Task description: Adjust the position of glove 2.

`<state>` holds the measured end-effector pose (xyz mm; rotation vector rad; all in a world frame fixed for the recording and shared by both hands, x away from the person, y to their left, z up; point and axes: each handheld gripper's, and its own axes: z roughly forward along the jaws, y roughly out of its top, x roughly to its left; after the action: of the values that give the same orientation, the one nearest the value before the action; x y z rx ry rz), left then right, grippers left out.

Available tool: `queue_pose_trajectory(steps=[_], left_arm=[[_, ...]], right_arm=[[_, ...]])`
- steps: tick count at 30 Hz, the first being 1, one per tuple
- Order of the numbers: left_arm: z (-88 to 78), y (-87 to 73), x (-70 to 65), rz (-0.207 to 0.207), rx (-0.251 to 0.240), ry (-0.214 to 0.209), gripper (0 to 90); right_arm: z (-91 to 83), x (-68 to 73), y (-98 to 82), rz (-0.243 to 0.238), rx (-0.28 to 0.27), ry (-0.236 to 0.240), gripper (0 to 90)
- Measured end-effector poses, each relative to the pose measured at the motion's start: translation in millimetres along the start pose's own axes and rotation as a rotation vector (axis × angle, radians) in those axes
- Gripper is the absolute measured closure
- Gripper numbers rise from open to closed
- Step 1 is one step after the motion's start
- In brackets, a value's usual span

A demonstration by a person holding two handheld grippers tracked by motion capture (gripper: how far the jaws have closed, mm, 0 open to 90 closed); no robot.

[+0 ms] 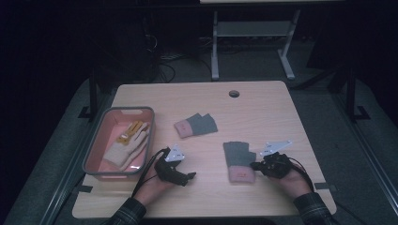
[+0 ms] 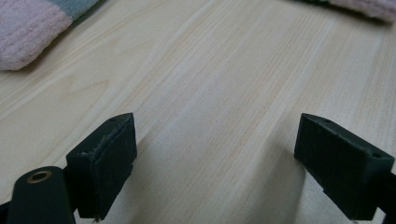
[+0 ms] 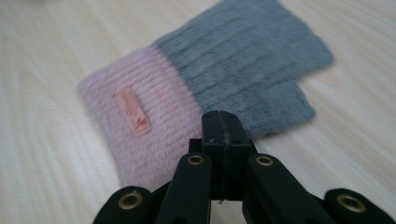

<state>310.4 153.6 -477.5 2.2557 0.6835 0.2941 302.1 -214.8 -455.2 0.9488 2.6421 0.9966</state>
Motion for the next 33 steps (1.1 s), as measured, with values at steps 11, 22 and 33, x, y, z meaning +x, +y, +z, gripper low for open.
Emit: queue_pose_trajectory(steps=[11,22,33], left_arm=[[0.0,0.0,0.0,0.0,0.0,0.0,12.3],[0.1,-0.1,0.1,0.0,-0.001,0.003,12.2],[-1.8,1.6,1.1,-0.005,0.001,0.008,18.7]], right_arm=[[6.6,14.4,6.2,-0.05,0.002,0.034,89.2],[-2.2,-32.6,-18.2,0.117,-0.086,-0.113,39.2],[3.6,-51.0,-31.0,0.17,-0.122,-0.204,15.9]])
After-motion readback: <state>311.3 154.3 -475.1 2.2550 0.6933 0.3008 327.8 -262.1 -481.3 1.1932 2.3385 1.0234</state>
